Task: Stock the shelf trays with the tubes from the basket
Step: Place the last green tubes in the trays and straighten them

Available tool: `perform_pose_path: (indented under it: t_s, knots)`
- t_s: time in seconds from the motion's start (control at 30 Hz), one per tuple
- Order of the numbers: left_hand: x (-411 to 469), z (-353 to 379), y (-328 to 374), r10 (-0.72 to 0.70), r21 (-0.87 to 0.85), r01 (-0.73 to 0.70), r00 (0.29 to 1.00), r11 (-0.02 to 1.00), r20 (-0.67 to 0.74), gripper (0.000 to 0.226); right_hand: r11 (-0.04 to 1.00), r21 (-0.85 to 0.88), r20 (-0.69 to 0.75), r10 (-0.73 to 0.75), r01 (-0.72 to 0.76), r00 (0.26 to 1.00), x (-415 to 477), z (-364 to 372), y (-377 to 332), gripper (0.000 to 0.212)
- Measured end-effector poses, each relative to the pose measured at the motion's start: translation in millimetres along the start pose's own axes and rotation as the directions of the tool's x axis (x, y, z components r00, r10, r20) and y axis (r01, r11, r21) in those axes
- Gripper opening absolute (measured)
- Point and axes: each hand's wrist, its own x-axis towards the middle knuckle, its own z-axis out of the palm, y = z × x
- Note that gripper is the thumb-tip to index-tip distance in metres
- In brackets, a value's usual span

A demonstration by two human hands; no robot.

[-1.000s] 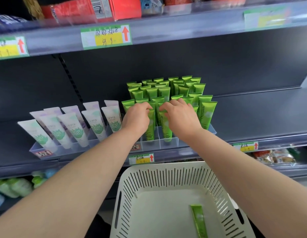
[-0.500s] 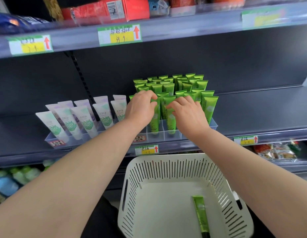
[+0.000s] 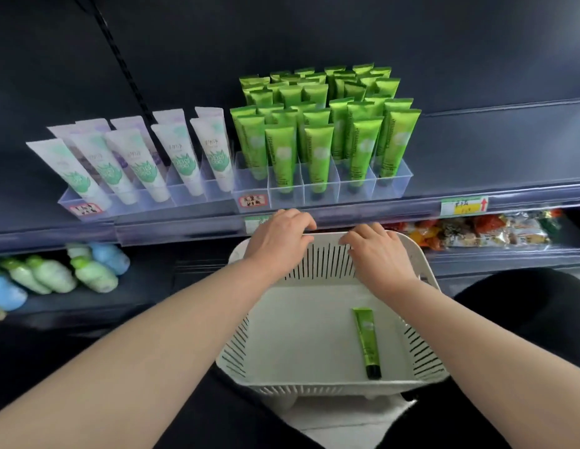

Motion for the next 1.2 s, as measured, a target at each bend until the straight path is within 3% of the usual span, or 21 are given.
perform_pose_path:
  t_s: [0.17,0.37,0.6,0.8,0.9,1.0,1.2]
  knots:
    - [-18,60,-12,-0.083,0.014,0.082,0.963,0.996,0.256,0.02,0.992,0.007,0.286,0.122,-0.13,0.95,-26,54,12,0.042]
    - [-29,117,-26,-0.176,0.018,0.191,0.862,0.981,0.475,0.028,0.95,-0.044,0.621,0.269,-0.309,0.736,-46,102,15,0.049]
    - [-36,150,-40,-0.234,0.01,0.276,0.797,0.961,0.557,0.028,0.866,-0.126,0.702,0.423,-0.485,0.573,-56,139,12,0.041]
    - [-46,161,-52,-0.284,0.008,0.34,0.771,0.94,0.571,0.027,0.71,-0.037,0.687,0.529,-0.703,0.498,-65,154,14,0.067]
    - [-47,159,-56,-0.305,0.0,0.369,0.769,0.929,0.561,0.027,0.786,-0.071,0.717,0.467,-0.614,0.516,-62,149,15,0.04]
    - [-44,152,-56,-0.346,-0.039,0.43,0.774,0.902,0.53,0.027,0.802,0.03,0.736,0.386,-0.596,0.556,-52,139,13,0.02]
    - [-31,120,-45,-0.337,-0.238,0.457,0.846,0.857,0.413,0.03,0.818,0.33,0.616,0.191,-0.471,0.764,-30,99,-5,0.017]
